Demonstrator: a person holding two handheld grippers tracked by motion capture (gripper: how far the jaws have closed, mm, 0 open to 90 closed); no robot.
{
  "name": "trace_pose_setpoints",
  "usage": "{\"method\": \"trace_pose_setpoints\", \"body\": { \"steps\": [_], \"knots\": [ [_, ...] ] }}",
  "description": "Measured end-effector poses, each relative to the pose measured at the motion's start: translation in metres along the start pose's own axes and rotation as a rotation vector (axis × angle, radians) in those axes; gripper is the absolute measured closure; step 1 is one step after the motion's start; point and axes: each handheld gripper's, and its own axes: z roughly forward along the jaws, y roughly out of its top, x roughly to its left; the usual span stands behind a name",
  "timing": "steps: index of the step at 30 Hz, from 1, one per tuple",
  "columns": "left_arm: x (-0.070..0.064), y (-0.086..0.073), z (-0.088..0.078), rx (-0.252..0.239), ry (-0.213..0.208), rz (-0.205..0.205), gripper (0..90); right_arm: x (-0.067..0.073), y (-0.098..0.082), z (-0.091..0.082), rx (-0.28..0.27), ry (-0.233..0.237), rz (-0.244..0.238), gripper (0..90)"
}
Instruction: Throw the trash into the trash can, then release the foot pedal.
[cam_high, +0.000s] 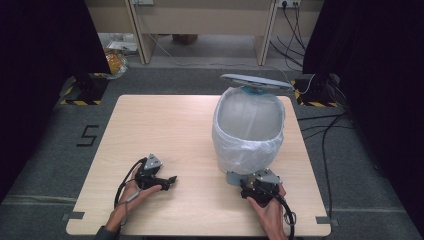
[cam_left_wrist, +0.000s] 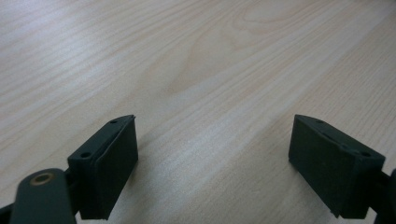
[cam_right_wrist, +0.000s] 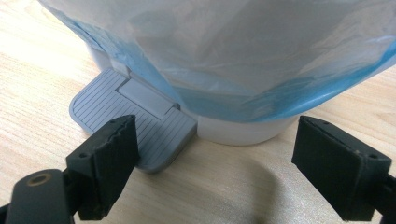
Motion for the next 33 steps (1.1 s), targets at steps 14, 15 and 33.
{"method": "trace_pose_setpoints", "body": {
  "steps": [14,15,33],
  "knots": [
    [0.0,0.0,0.0,0.0,0.0,0.0,14.8,-0.0008,0.0003,0.0002,0.003,0.007,0.002,14.5],
    [0.0,0.0,0.0,0.0,0.0,0.0,14.8,-0.0007,0.0003,0.0001,0.002,0.007,0.002,14.5],
    [-0.0001,0.0,0.0,-0.002,-0.001,0.001,15.1,-0.0047,0.0019,-0.0012,-0.001,0.041,0.02,15.3]
  ]
}}
